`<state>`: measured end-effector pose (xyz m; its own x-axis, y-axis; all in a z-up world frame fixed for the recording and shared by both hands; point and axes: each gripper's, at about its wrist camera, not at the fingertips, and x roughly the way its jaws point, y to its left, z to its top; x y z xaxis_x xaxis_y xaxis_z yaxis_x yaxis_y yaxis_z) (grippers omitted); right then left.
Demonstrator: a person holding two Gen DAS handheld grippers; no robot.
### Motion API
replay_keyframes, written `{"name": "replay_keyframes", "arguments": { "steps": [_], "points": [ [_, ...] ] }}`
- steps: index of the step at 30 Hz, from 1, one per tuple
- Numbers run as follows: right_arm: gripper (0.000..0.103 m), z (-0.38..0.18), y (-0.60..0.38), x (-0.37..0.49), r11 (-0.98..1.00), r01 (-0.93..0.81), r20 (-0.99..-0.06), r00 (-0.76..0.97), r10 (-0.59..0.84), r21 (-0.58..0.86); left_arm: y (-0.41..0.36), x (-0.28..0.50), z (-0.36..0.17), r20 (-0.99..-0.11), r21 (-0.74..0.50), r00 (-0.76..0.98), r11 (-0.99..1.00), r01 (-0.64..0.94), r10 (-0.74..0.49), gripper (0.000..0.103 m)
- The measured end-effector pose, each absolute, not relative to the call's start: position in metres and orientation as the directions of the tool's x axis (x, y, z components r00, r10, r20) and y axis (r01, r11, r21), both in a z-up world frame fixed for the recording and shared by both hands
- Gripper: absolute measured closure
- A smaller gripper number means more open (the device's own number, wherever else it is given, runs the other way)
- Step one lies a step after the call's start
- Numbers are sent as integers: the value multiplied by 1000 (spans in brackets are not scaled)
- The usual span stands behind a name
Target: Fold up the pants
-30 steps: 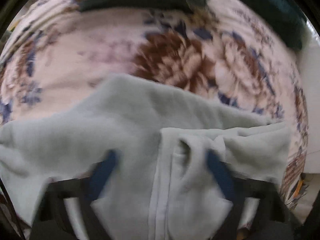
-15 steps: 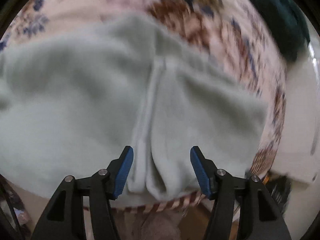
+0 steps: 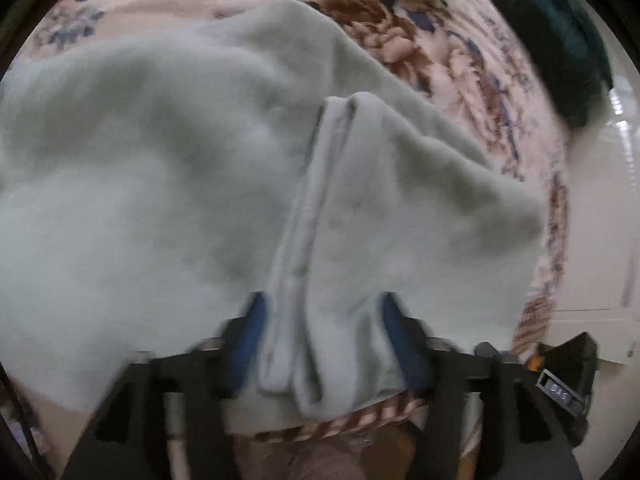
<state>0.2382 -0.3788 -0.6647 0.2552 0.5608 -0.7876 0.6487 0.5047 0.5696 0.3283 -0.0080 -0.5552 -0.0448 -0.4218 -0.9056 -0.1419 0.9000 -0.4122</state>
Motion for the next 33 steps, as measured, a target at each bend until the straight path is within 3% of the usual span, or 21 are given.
{"name": "replay_keyframes", "arguments": {
  "steps": [3,5,8,11,14,18,20,22,24,26,29,33],
  "points": [
    [71,-671,-383,242,483,663,-781,261,567,572,-15,327,-574,-896,-424,-72,893,-148,-437,40],
    [71,-676,-386,242,477,672,-781,254,570,567,-28,328,-569,-906,-416,-36,902,-113,-423,78],
    [71,-678,-391,242,476,674,-782,254,569,565,-31,319,-548,-903,-428,7,899,-87,-429,84],
    [71,-676,-393,239,498,664,-792,249,557,558,-22,306,-528,-888,-459,28,879,-127,-459,83],
    [71,-675,-394,237,500,666,-792,234,565,553,-13,310,-554,-914,-398,-16,903,-164,-406,82],
    [71,-673,-388,246,534,659,-802,183,569,529,1,321,-582,-878,-437,-81,858,-269,-472,70],
    [64,-670,-387,247,563,654,-813,144,564,506,2,321,-568,-871,-448,-84,853,-268,-484,68],
    [37,-666,-386,249,591,643,-822,110,559,488,9,317,-545,-869,-464,-48,844,-267,-493,68],
    [36,-654,-386,251,616,627,-832,95,547,476,14,322,-525,-877,-466,1,850,-245,-480,65],
    [36,-641,-388,253,636,607,-839,99,535,477,17,331,-517,-885,-459,33,861,-217,-464,49],
    [36,-615,-394,260,687,568,-871,121,475,453,10,368,-530,-890,-455,69,876,-160,-450,48],
    [36,-601,-408,285,707,547,-884,156,440,448,-12,402,-579,-894,-443,-29,891,-98,-448,49]
  ]
}}
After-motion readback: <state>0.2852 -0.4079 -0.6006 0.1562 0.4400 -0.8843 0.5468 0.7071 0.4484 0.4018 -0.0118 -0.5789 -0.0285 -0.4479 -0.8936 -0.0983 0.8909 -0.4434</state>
